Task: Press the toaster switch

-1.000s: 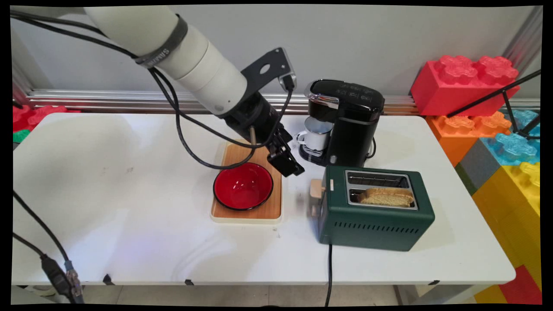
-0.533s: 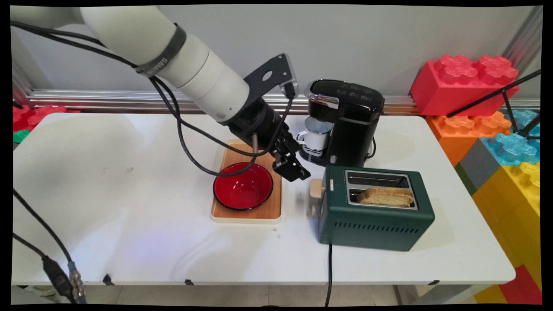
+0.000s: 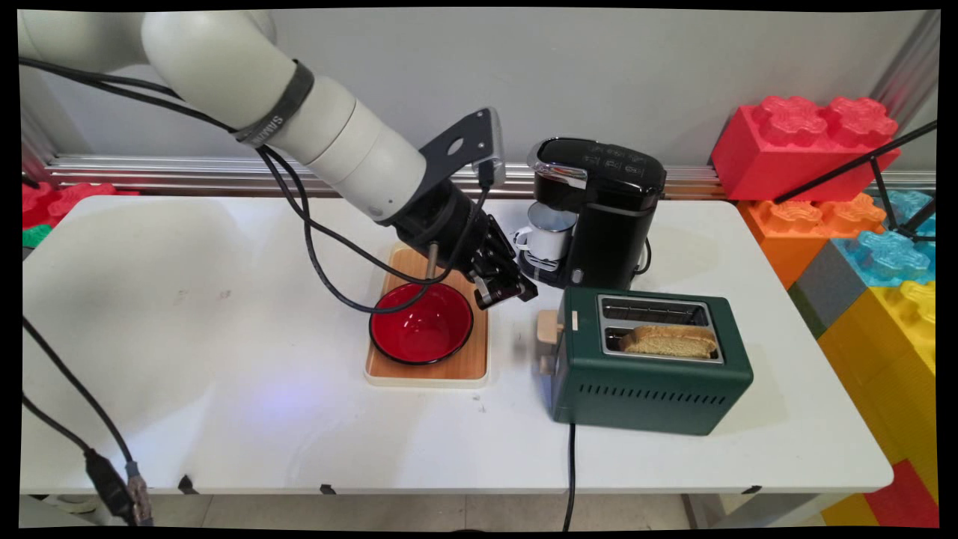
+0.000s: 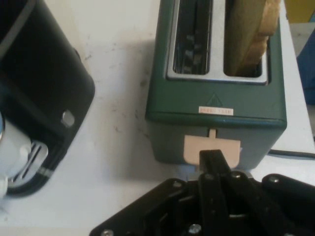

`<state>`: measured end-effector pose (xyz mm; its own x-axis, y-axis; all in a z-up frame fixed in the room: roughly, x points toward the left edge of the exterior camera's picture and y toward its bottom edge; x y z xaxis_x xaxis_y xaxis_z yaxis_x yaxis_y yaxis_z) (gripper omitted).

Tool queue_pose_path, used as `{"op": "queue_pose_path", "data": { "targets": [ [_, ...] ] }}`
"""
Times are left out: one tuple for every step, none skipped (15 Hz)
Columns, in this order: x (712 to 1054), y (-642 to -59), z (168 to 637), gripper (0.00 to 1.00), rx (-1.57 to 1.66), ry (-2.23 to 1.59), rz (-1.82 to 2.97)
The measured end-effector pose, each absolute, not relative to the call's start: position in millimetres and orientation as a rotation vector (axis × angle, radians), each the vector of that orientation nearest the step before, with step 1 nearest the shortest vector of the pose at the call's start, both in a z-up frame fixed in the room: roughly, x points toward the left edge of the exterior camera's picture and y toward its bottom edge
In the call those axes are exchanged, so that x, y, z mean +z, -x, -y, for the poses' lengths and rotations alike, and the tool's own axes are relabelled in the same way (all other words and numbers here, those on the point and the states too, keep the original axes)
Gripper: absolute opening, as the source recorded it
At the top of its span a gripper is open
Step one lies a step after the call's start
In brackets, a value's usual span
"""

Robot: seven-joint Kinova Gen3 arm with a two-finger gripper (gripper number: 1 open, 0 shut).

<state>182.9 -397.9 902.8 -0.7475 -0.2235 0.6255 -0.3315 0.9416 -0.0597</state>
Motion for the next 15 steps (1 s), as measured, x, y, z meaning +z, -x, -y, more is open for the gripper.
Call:
{"op": "queue_pose_path", "data": {
  "targets": [
    [901, -185, 400, 0.00, 0.222, -0.368, 2.435],
    [898, -187, 402, 0.00, 0.226, -0.342, 2.425],
    [896, -189, 404, 0.00, 0.227, -0.323, 2.416],
    [893, -191, 407, 0.00, 0.229, -0.300, 2.404],
    [891, -192, 408, 0.00, 0.229, -0.289, 2.396],
    [889, -193, 409, 0.00, 0.229, -0.280, 2.390],
    [886, -194, 410, 0.00, 0.226, -0.268, 2.379],
    [882, -195, 411, 0.00, 0.222, -0.255, 2.367],
    [879, -195, 412, 0.00, 0.219, -0.246, 2.357],
    [876, -195, 413, 0.00, 0.217, -0.238, 2.347],
    [873, -196, 414, 0.00, 0.217, -0.232, 2.335],
    [869, -196, 416, 0.00, 0.216, -0.224, 2.322],
    [865, -196, 417, 0.00, 0.214, -0.218, 2.312],
    [860, -196, 419, 0.00, 0.212, -0.209, 2.300],
    [856, -196, 421, 0.00, 0.211, -0.204, 2.294]
  ]
}}
